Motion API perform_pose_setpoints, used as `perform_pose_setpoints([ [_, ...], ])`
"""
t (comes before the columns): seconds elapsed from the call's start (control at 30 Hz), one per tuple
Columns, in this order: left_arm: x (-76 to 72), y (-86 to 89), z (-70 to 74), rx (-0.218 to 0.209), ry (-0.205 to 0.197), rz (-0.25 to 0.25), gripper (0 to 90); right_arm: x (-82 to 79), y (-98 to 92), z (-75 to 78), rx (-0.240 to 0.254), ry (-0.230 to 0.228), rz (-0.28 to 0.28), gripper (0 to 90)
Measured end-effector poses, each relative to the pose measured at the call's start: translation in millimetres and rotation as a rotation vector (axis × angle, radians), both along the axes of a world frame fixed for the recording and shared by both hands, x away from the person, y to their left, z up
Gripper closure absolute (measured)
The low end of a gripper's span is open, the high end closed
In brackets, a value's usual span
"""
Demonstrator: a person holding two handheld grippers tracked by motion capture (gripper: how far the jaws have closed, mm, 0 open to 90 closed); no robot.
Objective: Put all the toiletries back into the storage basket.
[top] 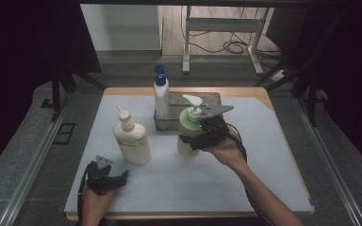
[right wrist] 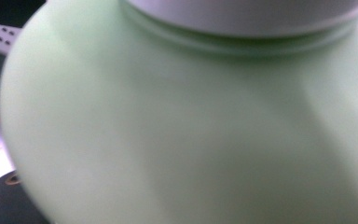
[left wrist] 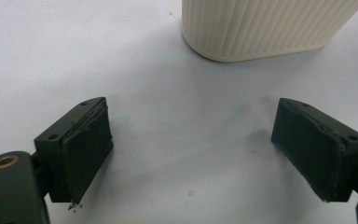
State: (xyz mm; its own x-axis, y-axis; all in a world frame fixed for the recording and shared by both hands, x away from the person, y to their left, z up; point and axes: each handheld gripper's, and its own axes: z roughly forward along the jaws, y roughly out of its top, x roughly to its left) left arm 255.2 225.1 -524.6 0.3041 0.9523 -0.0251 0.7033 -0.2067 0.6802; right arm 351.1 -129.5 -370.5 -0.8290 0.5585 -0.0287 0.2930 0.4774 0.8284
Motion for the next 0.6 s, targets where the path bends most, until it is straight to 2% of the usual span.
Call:
perform_pose_setpoints([
  [0.6, 0.1, 0.1, -0.1, -0.002, 0.000, 0.000, 11.8, 29.5, 5.6, 17.8, 0.004, -0.020, -0.073, 11.9],
])
